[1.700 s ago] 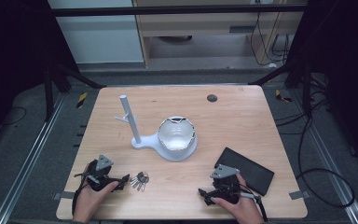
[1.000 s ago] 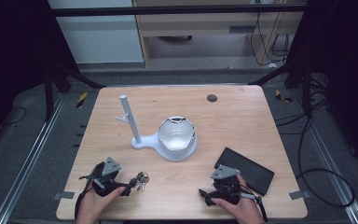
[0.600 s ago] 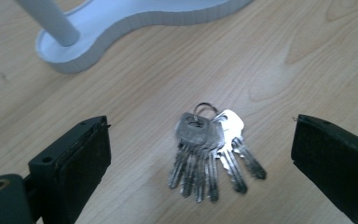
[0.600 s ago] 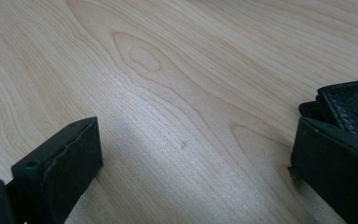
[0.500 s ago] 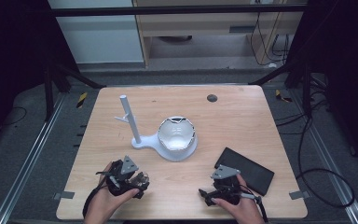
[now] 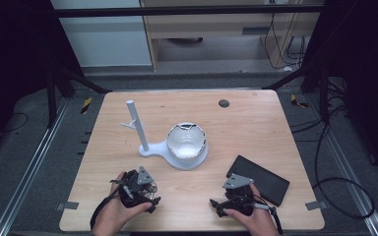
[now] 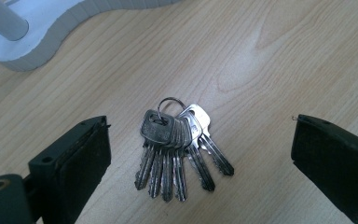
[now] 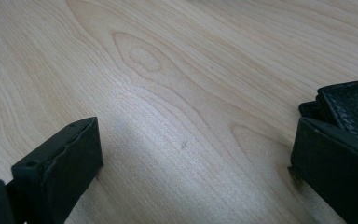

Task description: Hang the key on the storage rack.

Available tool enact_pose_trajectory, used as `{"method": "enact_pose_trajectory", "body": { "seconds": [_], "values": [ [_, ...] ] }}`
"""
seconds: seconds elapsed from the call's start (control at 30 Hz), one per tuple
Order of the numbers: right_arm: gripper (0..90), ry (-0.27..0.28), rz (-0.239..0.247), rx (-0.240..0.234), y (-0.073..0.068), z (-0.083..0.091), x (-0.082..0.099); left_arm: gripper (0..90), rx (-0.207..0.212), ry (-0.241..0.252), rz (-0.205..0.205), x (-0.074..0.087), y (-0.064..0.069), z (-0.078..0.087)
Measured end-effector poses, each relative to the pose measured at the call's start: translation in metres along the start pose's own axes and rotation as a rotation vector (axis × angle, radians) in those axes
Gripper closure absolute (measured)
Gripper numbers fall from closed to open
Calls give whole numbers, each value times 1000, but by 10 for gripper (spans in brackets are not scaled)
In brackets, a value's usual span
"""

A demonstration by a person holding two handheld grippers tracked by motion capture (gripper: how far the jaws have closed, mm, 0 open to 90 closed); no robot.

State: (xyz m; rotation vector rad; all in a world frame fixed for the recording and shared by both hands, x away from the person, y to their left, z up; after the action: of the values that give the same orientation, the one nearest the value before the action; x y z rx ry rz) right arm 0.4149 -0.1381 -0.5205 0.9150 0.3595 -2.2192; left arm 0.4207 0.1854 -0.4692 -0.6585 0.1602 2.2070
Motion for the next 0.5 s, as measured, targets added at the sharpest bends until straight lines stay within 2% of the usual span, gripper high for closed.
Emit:
{"method": "enact_pose_trajectory", "body": {
  "seconds": [0.07, 0.17, 0.37, 0.5],
  "values": [
    [20, 0, 0, 0, 0, 0, 0, 42, 6, -4, 4, 1, 0, -1],
    [20, 0, 0, 0, 0, 0, 0, 43, -1, -15, -6, 1, 1, -2],
    [20, 0, 0, 0, 0, 0, 0, 49, 11, -35, -27, 1, 4, -8],
    [20, 0, 0, 0, 0, 0, 0, 60, 16, -53, -11, 3, 0, -13]
  ]
}}
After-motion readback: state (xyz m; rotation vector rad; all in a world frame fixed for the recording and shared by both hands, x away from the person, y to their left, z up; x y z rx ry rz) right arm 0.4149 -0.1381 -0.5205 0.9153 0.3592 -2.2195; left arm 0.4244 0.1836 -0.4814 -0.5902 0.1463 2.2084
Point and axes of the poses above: each handheld gripper's, and its own axes: z roughly backward along the jaws, x roughly out of its underside, y roughly to its right, the point moved 1 cm from there along -z, roughly forward along the jaws, and after that the axes turned 2 degrees about -y, right-handed, at the moved point
